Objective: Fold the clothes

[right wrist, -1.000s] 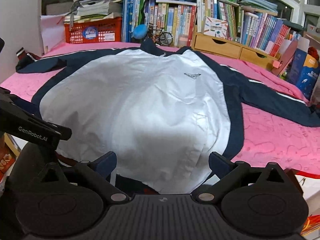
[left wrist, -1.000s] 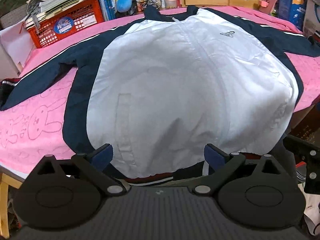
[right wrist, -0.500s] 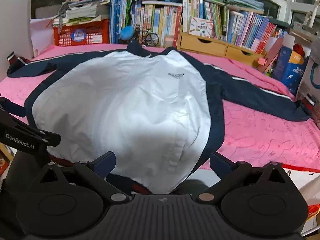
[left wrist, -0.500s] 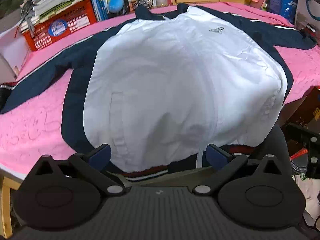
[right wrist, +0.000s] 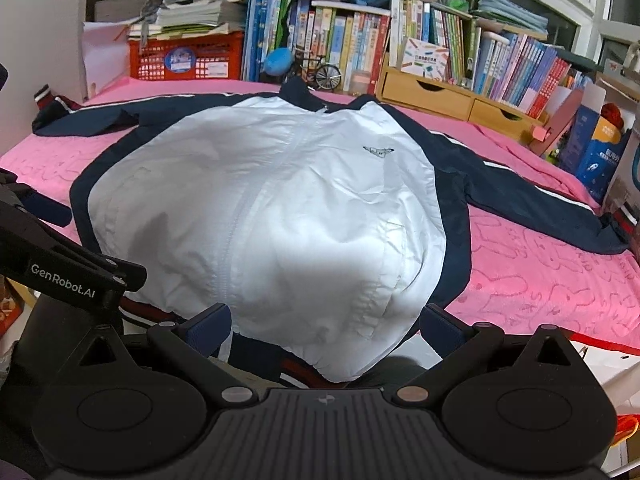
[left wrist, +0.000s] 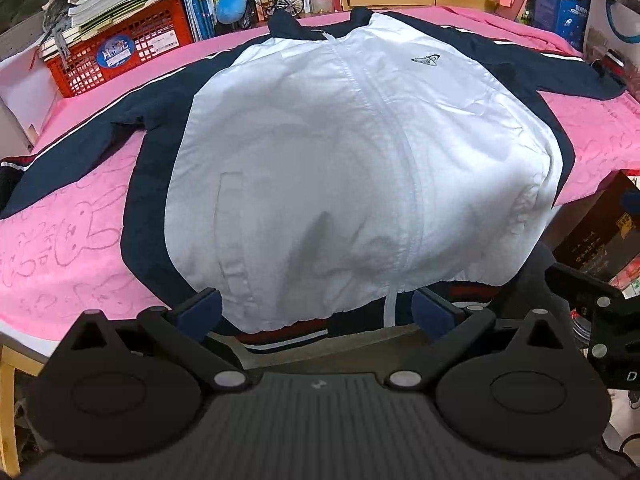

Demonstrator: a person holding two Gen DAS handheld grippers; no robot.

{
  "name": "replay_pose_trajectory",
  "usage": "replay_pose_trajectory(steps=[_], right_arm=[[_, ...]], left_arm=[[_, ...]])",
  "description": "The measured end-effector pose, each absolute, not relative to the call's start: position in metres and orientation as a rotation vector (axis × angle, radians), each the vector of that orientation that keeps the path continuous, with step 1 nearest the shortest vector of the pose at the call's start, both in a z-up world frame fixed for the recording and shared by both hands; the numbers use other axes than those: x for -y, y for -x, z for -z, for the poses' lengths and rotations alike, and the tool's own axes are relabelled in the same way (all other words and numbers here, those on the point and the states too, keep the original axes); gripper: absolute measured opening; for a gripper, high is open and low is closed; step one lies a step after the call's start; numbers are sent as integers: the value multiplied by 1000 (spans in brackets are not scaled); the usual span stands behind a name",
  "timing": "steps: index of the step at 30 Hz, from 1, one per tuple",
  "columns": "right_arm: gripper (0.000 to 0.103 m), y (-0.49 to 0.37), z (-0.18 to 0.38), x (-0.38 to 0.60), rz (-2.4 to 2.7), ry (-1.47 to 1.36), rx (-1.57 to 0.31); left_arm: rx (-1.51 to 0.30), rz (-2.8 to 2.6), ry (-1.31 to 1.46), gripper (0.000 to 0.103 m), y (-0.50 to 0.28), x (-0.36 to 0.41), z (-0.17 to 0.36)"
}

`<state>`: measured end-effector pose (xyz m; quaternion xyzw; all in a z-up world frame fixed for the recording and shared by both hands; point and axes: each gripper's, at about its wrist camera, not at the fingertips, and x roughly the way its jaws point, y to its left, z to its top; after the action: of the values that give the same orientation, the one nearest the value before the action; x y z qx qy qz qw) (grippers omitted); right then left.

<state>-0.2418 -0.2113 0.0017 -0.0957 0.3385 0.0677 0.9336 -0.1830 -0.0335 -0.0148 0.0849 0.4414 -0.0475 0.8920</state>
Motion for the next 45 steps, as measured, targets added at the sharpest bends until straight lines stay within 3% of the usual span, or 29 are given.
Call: replay_pose_trajectory(steps=[7,10,14,17,20,30,32,33,34,39,45], right_arm=[[102,241,-5,212,-146,210,-670],[102,226,-12,234,-86,182,-569],[99,184,-20,303,121,81,-436],[89,148,-17,372,271,-28,-358],[88,108,-9,436,392,-115,-304],[91,-13,29,579,751,-135,-383],[79,-31,37,599,729,-185,-448],[36,-36,39,605,697,-223,-468],[22,-39,40,607,682,-258,-488],[17,-33,14,540,570,-170,-375],[17,-32,-42,344,13,71,-270]], left_arm=[[-895,91,-170,102,170,31,9],[-863,70,-148,102,153,25,0],[-840,6,-139,102,118,18,-4],[-833,-33,-142,102,89,18,-2],[-828,-64,-145,102,64,16,3],[-869,-183,-142,103,-2,4,21],[-867,-181,-115,103,-6,0,23],[-866,-181,-102,103,-8,-3,23],[-863,-177,-87,103,-10,-5,24],[-829,-121,25,103,-11,-20,31],[-784,-73,12,103,-6,-24,33]])
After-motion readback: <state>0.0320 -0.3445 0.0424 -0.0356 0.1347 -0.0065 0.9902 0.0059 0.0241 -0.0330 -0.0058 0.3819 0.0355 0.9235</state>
